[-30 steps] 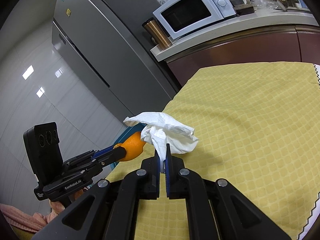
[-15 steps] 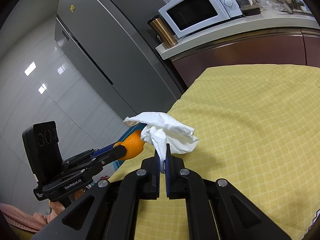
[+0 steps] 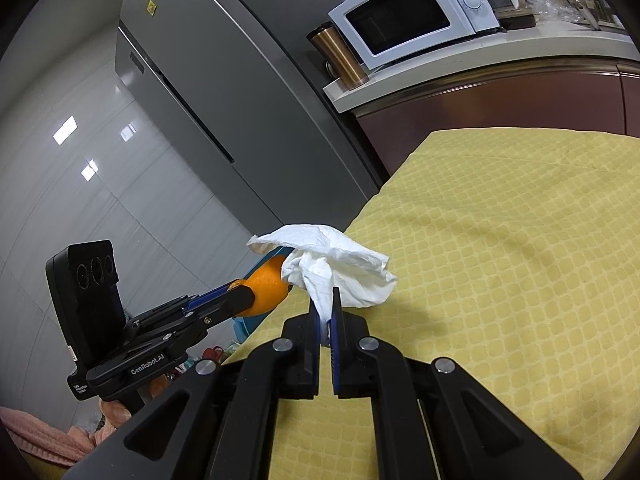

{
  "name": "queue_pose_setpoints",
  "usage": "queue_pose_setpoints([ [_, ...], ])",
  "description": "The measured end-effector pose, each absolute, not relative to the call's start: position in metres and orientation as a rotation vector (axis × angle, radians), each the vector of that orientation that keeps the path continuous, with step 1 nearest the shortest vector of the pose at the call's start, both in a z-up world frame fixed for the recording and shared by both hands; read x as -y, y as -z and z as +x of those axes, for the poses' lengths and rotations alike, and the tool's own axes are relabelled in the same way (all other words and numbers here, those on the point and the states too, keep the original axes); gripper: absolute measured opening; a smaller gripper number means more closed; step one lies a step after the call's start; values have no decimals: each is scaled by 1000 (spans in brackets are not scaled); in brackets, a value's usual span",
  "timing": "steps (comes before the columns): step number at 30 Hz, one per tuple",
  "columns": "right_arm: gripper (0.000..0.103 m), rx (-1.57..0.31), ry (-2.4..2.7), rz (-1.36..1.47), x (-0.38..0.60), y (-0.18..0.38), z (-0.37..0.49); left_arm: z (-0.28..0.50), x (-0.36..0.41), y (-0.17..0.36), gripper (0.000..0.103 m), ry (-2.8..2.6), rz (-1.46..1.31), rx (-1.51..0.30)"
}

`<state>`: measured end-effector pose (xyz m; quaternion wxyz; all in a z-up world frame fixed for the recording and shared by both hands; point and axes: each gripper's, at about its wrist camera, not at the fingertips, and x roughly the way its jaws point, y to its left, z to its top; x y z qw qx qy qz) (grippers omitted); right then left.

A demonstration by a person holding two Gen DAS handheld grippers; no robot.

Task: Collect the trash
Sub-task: 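Carry the peel and tissue over the blue bin with both tools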

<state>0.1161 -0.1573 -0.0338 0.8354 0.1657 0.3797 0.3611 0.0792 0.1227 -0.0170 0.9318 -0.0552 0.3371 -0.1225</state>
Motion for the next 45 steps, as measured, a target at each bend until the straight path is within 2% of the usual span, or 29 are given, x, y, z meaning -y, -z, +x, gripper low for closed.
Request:
queue_pose_setpoints([
  [45, 3, -862, -890, 280, 84, 38, 129, 71, -184, 21, 22, 117, -180, -685],
])
